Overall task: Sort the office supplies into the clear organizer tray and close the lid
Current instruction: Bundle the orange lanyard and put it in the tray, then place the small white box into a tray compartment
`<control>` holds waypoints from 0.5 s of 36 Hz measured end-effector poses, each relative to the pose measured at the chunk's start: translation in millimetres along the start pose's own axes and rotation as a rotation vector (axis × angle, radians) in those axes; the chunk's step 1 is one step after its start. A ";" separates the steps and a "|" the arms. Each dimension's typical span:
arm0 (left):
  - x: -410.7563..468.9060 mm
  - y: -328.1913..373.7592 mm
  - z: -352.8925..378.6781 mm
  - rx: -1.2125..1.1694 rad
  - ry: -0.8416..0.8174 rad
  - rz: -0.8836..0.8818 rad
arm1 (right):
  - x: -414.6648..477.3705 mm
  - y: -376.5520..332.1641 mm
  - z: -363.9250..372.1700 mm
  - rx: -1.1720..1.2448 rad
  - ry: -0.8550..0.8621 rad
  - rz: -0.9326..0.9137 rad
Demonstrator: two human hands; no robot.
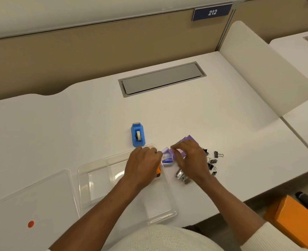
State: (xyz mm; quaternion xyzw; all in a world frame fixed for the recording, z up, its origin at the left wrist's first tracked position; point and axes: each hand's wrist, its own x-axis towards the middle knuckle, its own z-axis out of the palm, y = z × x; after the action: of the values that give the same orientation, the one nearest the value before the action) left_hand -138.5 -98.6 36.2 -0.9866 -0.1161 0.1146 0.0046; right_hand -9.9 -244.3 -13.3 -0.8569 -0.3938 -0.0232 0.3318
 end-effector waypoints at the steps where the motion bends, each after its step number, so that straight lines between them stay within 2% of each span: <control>1: 5.4 4.2 -7.5 -0.020 0.044 -0.004 | 6.3 9.9 -3.6 0.001 -0.020 0.102; 4: 28.4 18.5 -15.6 -0.117 0.115 -0.003 | 27.2 42.7 -11.3 -0.026 -0.141 0.386; 6: 49.7 26.1 -7.8 -0.219 0.064 -0.011 | 38.9 62.1 -14.7 -0.078 -0.232 0.500; 11: 93.5 37.2 21.1 -0.327 -0.022 -0.026 | 57.0 84.0 -18.2 -0.090 -0.389 0.559; 18: 122.4 51.7 30.0 -0.427 -0.099 -0.084 | 67.2 89.1 -11.8 0.059 -0.384 0.638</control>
State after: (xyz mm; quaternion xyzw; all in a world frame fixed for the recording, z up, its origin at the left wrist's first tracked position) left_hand -17.6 -121.3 -22.4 -0.9527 -0.1790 0.1354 -0.2052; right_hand 100.5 -248.8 -32.9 -0.9153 -0.1626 0.2539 0.2671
